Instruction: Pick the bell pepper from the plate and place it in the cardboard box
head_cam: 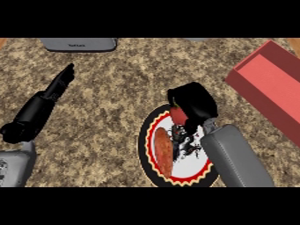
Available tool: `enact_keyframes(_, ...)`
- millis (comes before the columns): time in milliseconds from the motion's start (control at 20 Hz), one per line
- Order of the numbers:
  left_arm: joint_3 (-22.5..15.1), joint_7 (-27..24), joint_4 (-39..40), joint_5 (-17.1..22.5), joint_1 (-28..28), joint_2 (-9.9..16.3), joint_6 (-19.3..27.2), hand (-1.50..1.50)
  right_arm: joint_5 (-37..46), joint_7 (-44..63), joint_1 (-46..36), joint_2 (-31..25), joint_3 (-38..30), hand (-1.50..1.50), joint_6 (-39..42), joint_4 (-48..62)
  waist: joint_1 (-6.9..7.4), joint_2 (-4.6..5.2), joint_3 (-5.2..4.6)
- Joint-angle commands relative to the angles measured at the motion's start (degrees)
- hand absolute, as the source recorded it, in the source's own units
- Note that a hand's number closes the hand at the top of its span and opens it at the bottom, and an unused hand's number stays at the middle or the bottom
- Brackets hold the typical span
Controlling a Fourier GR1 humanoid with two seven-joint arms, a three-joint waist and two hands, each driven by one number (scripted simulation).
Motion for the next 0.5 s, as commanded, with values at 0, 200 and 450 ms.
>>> enact_keyframes(0, -0.37, 2.16, -3.56, -0.13, 2.09, -0.35, -0.45, 0.00, -1.33, -2.38, -0.89, -1.80, -3.42, 1.50, -2.38, -3.19, -0.07, -0.26, -0.02)
enact_keyframes(200, 0.03, -1.10, 4.73, -1.86, -1.97, -1.42, 1.01, 0.00, -1.56, 2.15, -6.10, -1.65, -4.56, 1.50, 4.06, -13.63, -0.95, -0.24, -0.07)
enact_keyframes(450, -1.83, -1.56, 0.11, -3.40, 2.62, -2.79, 2.14, 0.00, -0.96, 12.24, -5.70, 0.02, -10.06, 1.50, 4.36, -22.73, -0.92, -0.49, -0.06)
